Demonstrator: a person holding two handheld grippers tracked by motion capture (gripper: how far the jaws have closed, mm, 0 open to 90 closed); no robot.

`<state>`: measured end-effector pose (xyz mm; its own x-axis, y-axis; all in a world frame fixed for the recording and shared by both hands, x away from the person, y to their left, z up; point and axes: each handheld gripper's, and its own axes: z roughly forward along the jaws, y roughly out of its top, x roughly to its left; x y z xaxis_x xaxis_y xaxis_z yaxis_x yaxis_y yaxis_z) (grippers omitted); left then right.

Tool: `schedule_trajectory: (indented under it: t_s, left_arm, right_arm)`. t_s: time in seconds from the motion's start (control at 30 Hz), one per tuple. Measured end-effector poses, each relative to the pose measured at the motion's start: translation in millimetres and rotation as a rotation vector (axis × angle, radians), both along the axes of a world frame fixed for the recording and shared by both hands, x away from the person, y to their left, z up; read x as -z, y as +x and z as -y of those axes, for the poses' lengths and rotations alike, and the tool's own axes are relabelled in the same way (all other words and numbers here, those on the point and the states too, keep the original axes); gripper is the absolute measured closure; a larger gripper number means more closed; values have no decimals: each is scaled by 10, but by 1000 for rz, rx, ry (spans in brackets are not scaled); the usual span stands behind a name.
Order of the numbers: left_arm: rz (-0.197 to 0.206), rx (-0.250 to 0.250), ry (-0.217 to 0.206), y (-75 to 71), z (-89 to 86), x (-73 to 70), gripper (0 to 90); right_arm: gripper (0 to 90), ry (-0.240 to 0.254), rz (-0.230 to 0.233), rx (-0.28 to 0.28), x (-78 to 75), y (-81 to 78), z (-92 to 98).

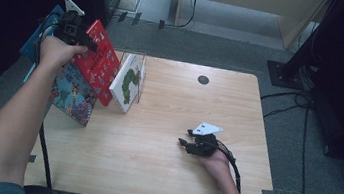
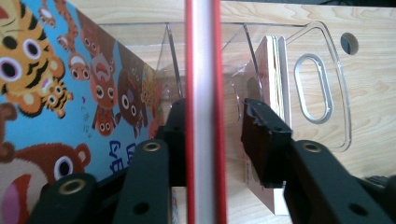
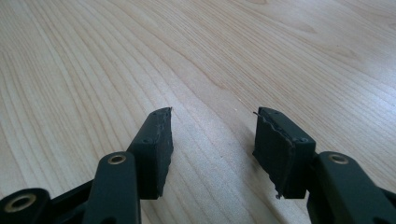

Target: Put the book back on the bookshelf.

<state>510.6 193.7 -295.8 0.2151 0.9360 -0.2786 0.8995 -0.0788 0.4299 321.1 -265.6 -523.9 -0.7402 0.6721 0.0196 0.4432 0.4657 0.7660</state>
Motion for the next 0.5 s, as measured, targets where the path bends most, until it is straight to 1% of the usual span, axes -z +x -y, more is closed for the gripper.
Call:
schedule_trajectory:
  t_s: [0.1,0.27,0.33,0.37,0.4,0.43,0.5]
  left_arm:
    - [8,9,-22,-18,-54,-60,549]
    - [6,3,-11,-65,-124,-167,487]
    - [29,4,-28,-104,-167,-237,458]
    - [51,4,-41,-137,-204,-289,457]
    - [62,4,-53,-160,-237,-326,456]
    - [67,2,-61,-174,-261,-351,452]
    - [61,15,-69,-208,-298,-404,452]
  right_arm:
    - [465,0,-1,-2,0,-1,3]
    - [463,1,-1,-4,0,-3,7]
    - [460,0,1,-3,0,-5,11]
    - [459,1,-1,-2,0,-8,12]
    - [458,1,-2,-2,0,-10,14]
    - [458,1,-3,-3,-1,-10,15]
    - [458,0,-3,-4,-1,-9,16]
